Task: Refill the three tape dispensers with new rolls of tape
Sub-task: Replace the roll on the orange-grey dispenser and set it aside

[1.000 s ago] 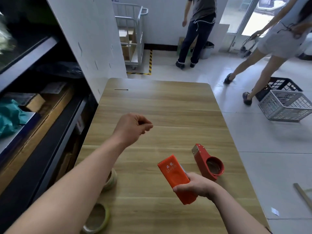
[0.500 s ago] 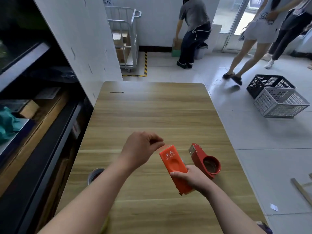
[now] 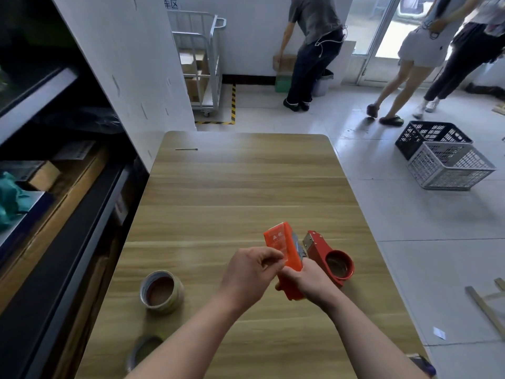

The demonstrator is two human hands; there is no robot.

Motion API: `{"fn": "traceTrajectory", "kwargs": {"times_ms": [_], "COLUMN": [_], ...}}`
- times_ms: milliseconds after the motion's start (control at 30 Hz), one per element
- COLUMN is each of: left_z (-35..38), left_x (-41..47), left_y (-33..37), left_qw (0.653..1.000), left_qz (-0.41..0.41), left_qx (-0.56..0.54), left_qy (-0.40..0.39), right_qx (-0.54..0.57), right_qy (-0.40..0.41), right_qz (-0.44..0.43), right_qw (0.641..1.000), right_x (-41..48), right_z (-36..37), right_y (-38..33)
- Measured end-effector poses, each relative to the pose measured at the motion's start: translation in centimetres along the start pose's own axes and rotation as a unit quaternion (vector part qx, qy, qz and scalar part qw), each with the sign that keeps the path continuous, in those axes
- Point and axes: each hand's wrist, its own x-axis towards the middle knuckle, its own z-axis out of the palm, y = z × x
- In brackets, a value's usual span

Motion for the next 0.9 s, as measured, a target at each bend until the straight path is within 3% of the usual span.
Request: {"fn": "traceTrajectory", "kwargs": {"times_ms": [233, 467, 667, 900], "left_z": [1.2, 1.7, -3.9, -10.4], "left_x": [-0.8, -1.4, 2.1, 6.8], "left_y": [-0.2, -0.2, 3.1, 2.8], "left_qw": [0.997, 0.991, 0.991, 0.994], "left_qz": [-0.027, -0.059, 0.009, -0.099], "left_qx": [-0.062, -0.114, -0.068, 0.012], "left_qy": [0.020, 0.038, 0.117, 0.047], "right_qx": [0.080, 0.101, 0.049, 0.059], "right_qy": [-0.064, -0.058, -0.009, -0.092], "right_qz": [0.021, 0.010, 0.000, -0.007], "right_qw": [0.995, 0.993, 0.999, 0.994], "right_x": [-1.3, -2.6, -3.6, -5.5], "right_z": [-0.9, -1.5, -1.4, -1.7], "right_y": [-0.2, 0.2, 1.9, 1.9]}}
